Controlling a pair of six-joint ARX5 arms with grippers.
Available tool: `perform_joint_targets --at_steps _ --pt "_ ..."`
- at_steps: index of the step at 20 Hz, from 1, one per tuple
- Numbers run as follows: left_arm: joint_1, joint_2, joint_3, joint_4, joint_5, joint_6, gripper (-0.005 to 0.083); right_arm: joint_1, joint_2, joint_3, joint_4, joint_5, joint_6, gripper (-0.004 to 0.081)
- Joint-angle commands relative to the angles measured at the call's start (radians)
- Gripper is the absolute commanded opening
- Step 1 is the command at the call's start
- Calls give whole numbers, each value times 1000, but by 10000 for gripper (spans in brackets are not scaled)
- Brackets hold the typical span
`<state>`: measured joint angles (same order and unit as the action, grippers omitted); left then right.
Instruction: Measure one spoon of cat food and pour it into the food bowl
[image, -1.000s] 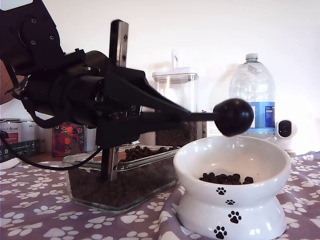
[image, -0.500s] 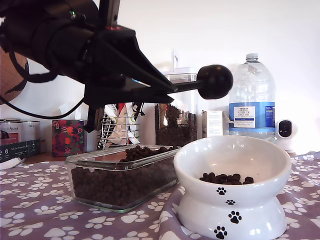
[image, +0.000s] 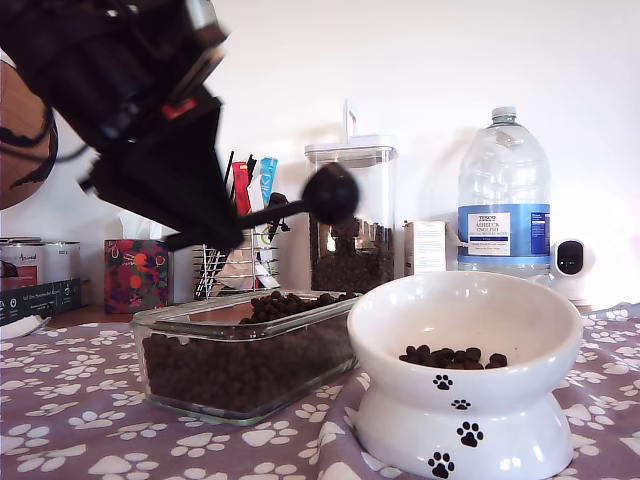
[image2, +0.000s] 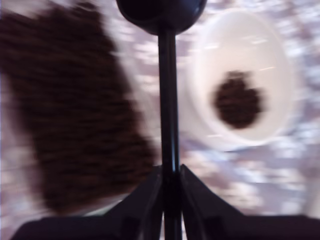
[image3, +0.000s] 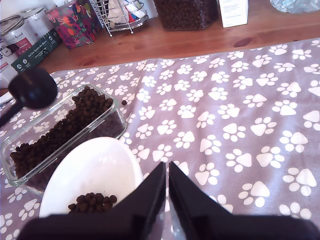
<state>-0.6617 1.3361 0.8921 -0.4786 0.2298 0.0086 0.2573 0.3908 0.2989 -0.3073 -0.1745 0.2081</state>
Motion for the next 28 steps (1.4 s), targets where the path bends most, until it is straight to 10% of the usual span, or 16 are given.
perform_joint_targets --at_steps 1,8,28 --pt "-26 -3 1 -3 -183 65 -21 5 6 2 11 -2 -6 -11" --pt "-159 0 1 16 -637 319 -21 4 6 2 12 -1 -5 -11" --pt "-113 211 160 -270 -558 385 54 5 5 2 11 -24 -5 -11"
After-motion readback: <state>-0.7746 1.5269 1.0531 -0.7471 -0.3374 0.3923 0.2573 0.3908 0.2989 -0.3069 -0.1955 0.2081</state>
